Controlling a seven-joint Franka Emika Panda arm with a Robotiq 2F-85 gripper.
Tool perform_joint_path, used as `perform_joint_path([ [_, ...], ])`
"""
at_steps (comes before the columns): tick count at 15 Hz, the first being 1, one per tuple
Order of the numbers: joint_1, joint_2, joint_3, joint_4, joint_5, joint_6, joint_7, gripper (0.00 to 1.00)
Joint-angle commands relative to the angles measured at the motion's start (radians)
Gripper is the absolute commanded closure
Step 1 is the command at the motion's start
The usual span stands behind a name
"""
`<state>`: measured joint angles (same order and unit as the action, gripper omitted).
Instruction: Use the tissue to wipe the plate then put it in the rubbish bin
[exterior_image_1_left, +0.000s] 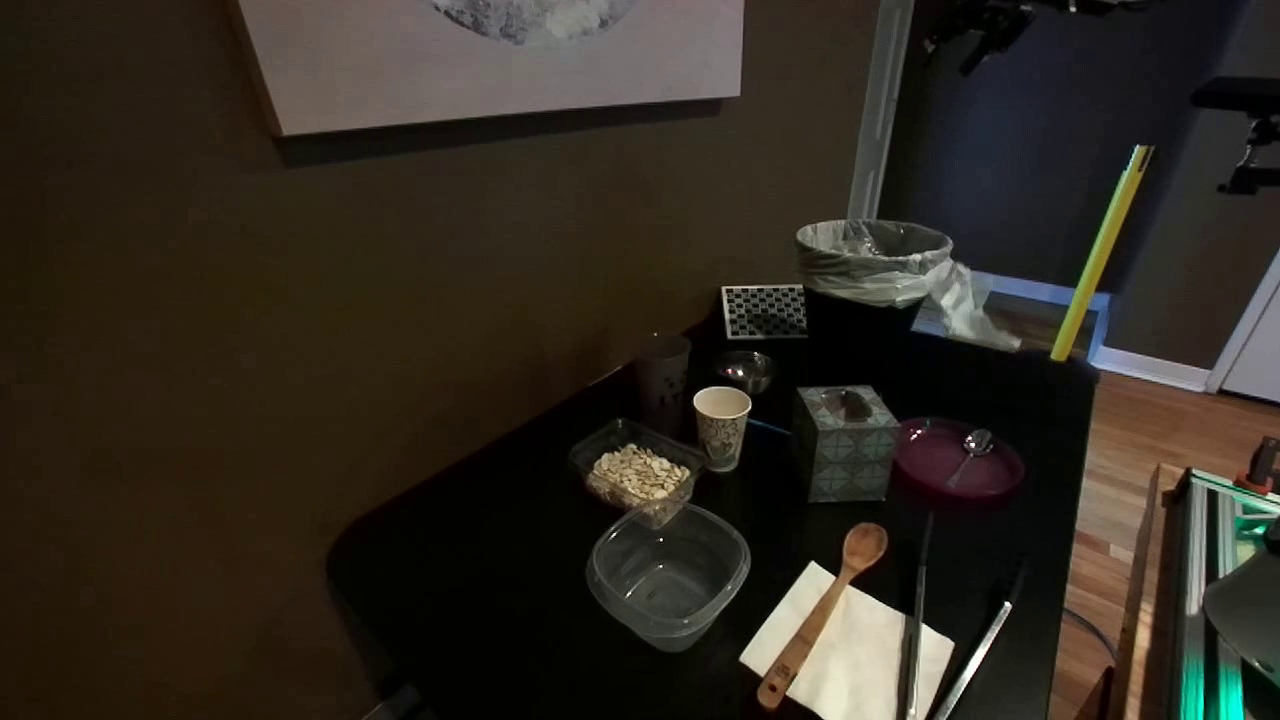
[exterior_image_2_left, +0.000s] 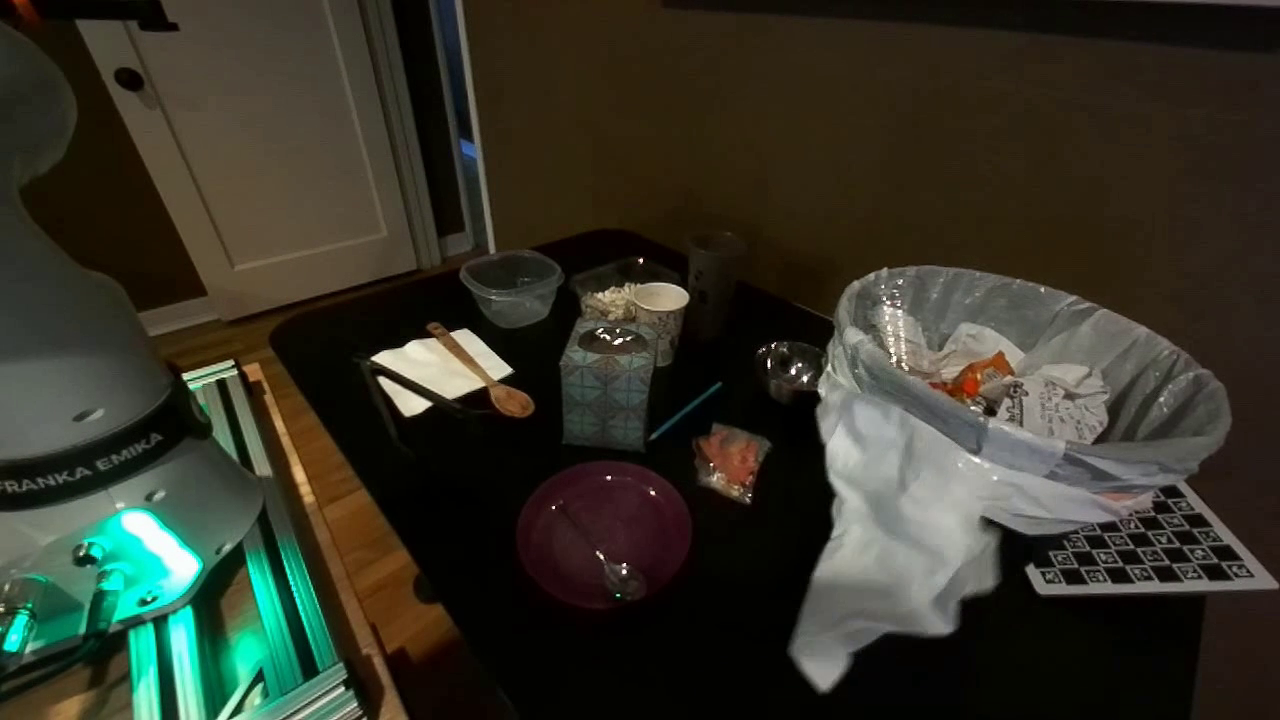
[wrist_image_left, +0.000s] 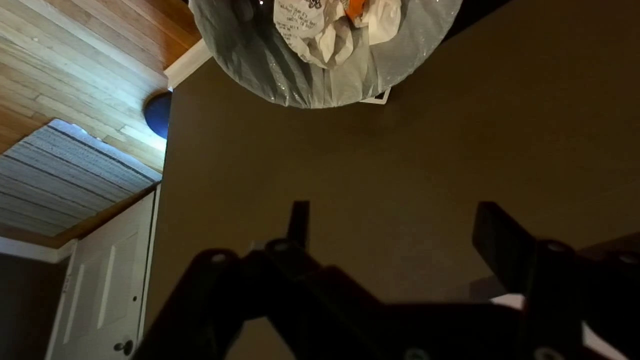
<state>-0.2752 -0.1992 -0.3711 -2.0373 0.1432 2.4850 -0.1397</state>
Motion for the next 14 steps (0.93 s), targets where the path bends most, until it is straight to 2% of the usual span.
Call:
perform_joint_path([
  [1,0.003,0.008,-0.009,0.021,0.032,-0.044,-0.031,0.0],
  [7,-0.019,-0.062,-0.004,-0.046,-0.016,-0.132,-0.025,0.0],
  [10,-0.054,-0.107,0.006,-0.1,-0.103,-0.288,0.02,0.0],
  [14,-0.107,-0.125,-0.001,-0.236,-0.251,-0.392,0.017,0.0],
])
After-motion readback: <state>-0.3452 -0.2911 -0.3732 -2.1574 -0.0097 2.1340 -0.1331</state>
